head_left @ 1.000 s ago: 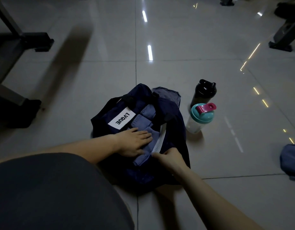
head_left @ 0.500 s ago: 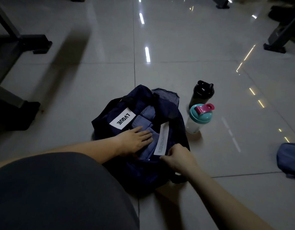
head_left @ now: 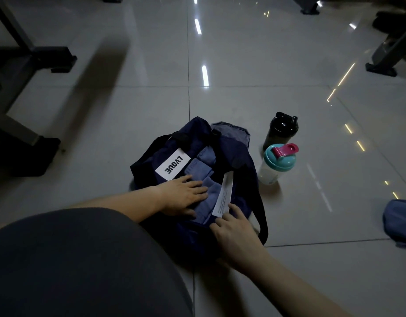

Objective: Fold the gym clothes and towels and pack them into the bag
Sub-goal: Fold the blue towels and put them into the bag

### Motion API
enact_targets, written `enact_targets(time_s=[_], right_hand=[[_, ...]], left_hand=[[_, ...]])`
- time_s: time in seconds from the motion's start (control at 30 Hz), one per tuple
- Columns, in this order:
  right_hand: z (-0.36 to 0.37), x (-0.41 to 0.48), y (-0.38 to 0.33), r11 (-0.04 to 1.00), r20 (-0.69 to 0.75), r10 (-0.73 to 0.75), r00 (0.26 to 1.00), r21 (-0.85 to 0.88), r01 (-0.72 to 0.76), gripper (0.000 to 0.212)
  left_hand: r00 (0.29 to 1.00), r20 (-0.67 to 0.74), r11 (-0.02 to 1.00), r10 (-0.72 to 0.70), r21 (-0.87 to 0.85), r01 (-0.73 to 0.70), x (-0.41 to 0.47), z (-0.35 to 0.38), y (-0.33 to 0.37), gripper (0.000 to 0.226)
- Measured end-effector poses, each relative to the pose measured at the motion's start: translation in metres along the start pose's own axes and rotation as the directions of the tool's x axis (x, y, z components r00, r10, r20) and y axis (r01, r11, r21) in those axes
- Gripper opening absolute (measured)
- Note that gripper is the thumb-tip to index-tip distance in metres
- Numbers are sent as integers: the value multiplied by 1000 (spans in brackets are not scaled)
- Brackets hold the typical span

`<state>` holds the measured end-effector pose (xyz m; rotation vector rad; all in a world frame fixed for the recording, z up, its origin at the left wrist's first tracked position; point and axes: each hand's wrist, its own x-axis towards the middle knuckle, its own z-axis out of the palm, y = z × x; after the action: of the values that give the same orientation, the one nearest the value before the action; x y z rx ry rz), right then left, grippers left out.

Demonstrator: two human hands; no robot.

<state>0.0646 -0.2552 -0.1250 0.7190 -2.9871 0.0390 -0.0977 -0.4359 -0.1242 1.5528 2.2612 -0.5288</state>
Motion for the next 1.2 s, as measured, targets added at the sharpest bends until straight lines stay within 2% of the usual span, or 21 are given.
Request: enact_targets(time_s=[0.1,0.17,0.23,0.27,0.3,0.33,0.4,0.43,0.53,0.63,0.73,0.8,0.9,0.97,1.03,1.13,1.17,1.2], right_hand=[[-3,2,7,1000,15,9,1000,5,-9,23],[-4,4,14,999,-39,31,999,-32,-33,22],[-3,11,18,989,-116,135,984,-39,-140,16],[-3,15,21,967,-151,250,956,-6,-254,14],[-3,21,25,916,-161,400,902,57,-396,13],[-5,27,30,827,-110,560,821,139,-545,17],[-7,42,44,578,101,770,631,309,-755,35],[-5,49,51,493,202,788,581,359,-793,39],[3,59,63,460,337,742,579,373,-806,31],[3,55,71,405,341,774,534,381,-831,24],[2,44,71,408,277,816,507,344,-846,23],[5,42,64,423,246,826,507,325,-846,26],[11,44,56,438,294,794,532,331,-836,28],[10,42,58,404,361,767,530,370,-836,30],[5,36,63,366,417,743,523,401,-840,27],[-17,19,73,368,432,734,525,397,-841,21],[-27,12,78,373,428,735,526,394,-840,21],[-38,6,83,371,426,739,523,392,-842,21]], left_hand=[[995,-94,1000,-19,-10,18,8,-5,0,77],[988,-150,999,-48,-27,45,14,-1,3,86],[984,-161,995,-76,-68,66,17,6,5,86],[984,-152,992,-92,-99,77,18,9,6,84],[984,-143,988,-105,-127,87,19,11,6,82],[983,-138,984,-118,-151,96,21,14,7,79],[982,-124,967,-143,-230,112,25,16,11,75],[982,-101,948,-158,-294,122,27,16,14,72],[982,-55,885,-183,-445,140,29,16,20,67],[980,-57,886,-189,-441,145,28,18,24,68],[981,-34,875,-191,-459,154,28,17,29,82],[982,-19,859,-190,-487,157,27,17,32,92],[978,16,816,-210,-549,184,26,13,34,95],[975,62,788,-213,-579,209,24,5,35,90],[981,73,777,-182,-600,189,25,1,30,68],[961,91,553,-261,-802,226,22,-14,19,40],[961,57,474,-271,-861,184,19,-28,17,31],[952,19,352,-305,-927,131,14,-46,18,25]])
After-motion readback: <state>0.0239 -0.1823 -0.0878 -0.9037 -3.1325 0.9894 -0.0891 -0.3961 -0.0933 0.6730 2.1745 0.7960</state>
